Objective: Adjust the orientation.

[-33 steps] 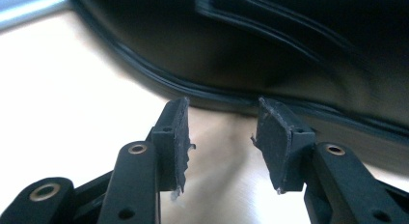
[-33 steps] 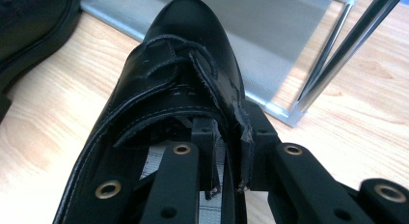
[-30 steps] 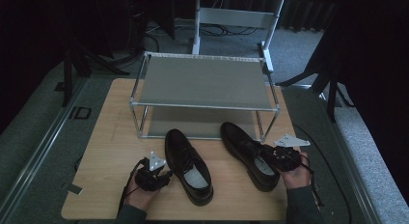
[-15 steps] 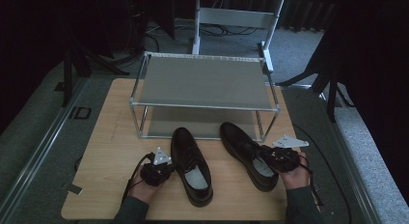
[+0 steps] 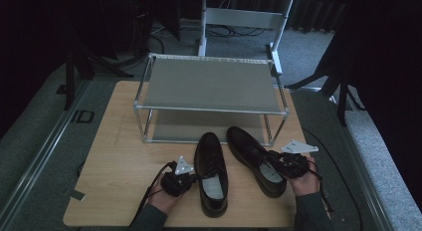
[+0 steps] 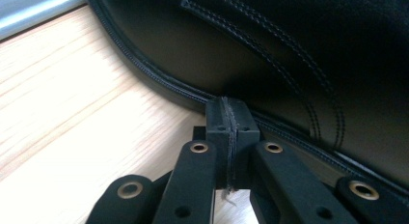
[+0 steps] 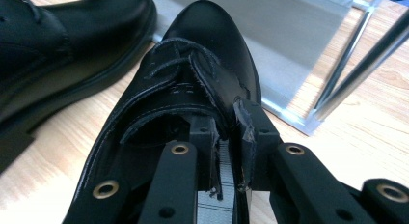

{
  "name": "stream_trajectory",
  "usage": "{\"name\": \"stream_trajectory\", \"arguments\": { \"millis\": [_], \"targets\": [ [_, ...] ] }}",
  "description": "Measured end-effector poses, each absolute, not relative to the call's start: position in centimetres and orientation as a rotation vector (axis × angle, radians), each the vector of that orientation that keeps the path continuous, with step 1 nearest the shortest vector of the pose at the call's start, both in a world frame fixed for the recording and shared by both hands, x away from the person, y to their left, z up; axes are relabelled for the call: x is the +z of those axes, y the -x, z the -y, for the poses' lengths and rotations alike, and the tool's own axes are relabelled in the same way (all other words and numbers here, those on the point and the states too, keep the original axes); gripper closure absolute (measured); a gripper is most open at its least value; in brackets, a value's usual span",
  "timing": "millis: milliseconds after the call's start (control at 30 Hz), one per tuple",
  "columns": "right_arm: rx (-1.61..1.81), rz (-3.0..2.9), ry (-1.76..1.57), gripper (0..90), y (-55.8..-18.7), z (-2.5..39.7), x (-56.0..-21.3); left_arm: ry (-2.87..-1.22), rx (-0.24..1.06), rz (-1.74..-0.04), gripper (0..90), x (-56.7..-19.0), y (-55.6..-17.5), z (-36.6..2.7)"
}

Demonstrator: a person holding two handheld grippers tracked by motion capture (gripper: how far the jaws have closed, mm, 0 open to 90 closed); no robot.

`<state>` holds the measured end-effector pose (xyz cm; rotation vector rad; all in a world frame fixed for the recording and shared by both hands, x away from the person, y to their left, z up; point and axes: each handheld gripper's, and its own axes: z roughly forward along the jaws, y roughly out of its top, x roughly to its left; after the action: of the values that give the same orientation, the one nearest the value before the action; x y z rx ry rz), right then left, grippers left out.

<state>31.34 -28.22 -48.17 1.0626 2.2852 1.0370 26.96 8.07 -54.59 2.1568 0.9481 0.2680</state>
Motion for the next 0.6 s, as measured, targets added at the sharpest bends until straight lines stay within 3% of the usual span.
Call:
{"name": "stream_trajectory", "arguments": {
  "millis": [600],
  "targets": [
    [1.103,-2.340,-1.049,77.9,-30.8,28.2,-48.3,-2.170,0.223,-0.879,89.7,-54.7,-27.0,-5.5]
  ]
}}
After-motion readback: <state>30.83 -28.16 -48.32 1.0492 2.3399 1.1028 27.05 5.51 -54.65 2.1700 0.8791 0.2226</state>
